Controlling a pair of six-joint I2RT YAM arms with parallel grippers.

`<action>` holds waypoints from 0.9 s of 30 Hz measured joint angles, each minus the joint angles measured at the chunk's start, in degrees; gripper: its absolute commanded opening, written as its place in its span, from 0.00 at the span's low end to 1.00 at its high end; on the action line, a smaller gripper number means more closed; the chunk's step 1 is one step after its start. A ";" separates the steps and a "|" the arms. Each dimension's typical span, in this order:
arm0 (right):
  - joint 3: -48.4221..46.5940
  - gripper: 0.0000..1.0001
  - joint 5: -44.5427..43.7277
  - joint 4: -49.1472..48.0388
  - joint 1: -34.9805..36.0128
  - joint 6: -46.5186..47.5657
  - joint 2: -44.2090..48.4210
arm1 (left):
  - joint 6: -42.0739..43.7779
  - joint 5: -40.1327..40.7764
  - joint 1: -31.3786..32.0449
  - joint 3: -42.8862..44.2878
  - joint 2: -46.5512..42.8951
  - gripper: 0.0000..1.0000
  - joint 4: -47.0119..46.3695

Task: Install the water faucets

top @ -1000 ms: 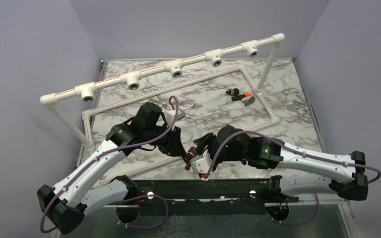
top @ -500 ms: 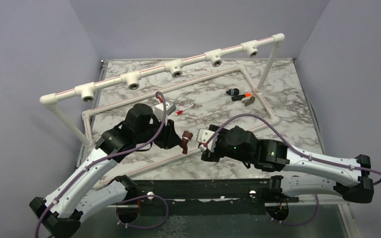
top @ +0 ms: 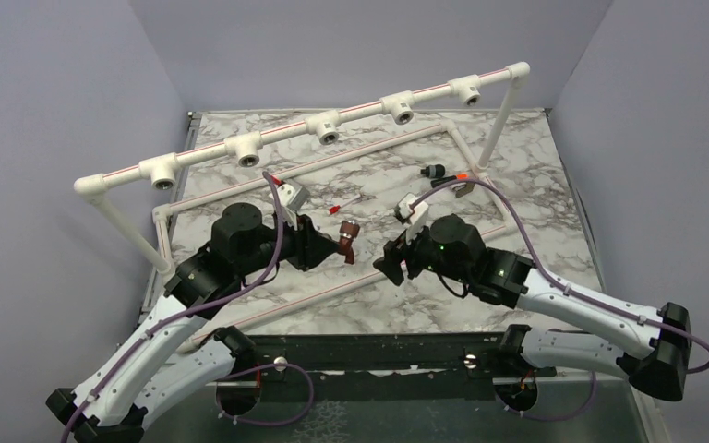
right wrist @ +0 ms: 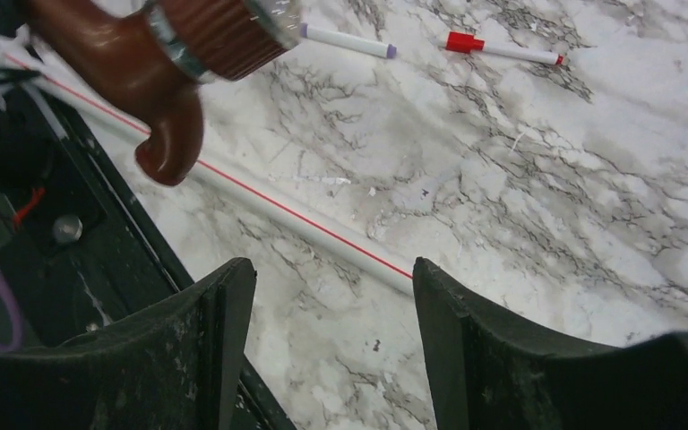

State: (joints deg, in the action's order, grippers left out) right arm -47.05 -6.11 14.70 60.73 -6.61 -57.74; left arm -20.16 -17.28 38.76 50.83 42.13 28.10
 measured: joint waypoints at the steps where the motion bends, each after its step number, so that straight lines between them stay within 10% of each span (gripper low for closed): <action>1: 0.35 0.69 1.88 -0.85 -1.60 -1.44 0.00 | -0.22 0.00 0.00 -0.33 -0.44 0.00 -0.83; 10: 9.90 0.69 20.39 -17.81 -10.47 -16.24 1.64 | -2.64 -0.11 0.00 -4.48 -2.84 0.00 -9.81; 27: 15.98 0.69 28.61 -47.41 -12.85 -36.63 3.85 | -13.55 -8.31 0.00 -9.77 -4.90 0.00 -30.99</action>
State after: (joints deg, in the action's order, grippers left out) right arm -31.07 22.50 -32.71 47.88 -43.24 -53.89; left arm -33.71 -25.58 38.76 41.06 37.23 -2.90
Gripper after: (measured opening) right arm 0.689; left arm 0.308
